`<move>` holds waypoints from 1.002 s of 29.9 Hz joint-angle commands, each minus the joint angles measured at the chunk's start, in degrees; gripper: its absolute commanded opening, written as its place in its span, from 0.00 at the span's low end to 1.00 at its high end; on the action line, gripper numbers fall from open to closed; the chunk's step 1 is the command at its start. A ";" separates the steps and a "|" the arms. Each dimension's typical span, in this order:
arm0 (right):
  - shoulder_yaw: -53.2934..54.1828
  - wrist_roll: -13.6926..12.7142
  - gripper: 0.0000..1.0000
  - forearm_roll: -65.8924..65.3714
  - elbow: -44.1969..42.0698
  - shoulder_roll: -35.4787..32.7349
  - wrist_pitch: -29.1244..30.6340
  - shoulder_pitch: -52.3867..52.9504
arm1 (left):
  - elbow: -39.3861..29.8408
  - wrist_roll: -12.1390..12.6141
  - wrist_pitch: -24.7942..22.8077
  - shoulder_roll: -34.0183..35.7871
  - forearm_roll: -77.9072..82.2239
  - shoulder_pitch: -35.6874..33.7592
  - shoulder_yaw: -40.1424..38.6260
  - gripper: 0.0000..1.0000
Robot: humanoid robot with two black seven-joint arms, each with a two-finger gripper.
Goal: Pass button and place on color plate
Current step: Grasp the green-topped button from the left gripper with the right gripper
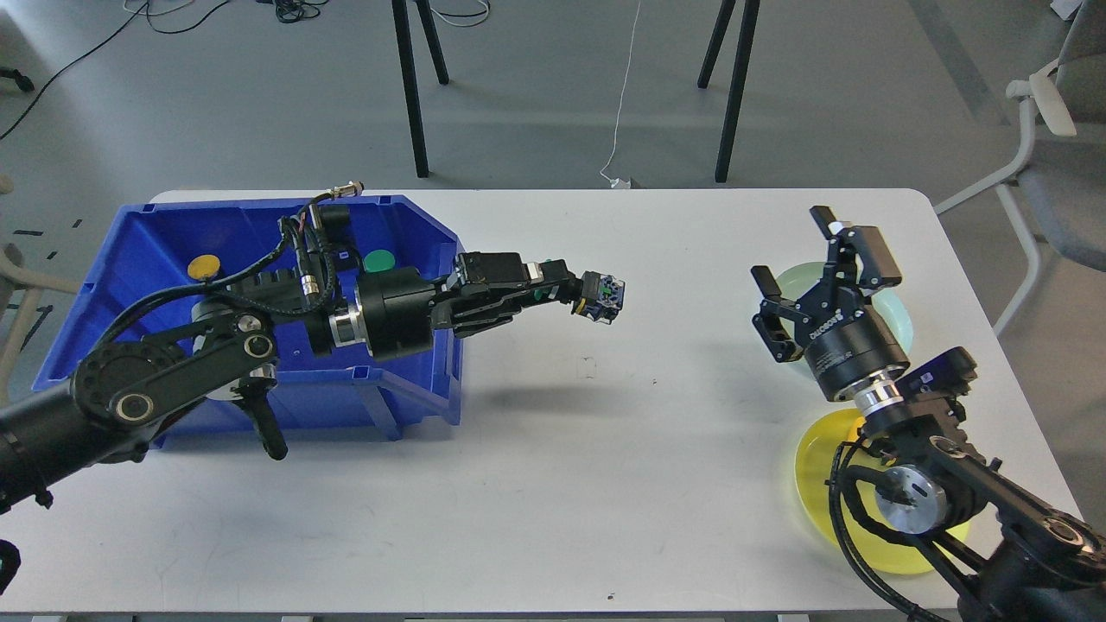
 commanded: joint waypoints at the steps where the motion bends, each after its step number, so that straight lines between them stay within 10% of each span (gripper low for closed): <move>1: -7.57 -0.01 0.98 -3.62 -1.13 4.89 -3.87 3.00 | 0.17 -0.01 -0.01 0.00 -0.65 0.85 -0.19 0.15; 23: -7.23 -0.01 0.93 -7.15 3.97 15.18 -7.57 -1.49 | 1.14 -0.01 -0.01 -0.09 -0.91 1.02 -0.37 0.16; 30: -7.41 -0.01 0.33 -7.41 4.49 15.18 -10.99 -1.49 | 1.67 -0.01 -0.01 -0.09 -2.05 1.02 -0.28 0.17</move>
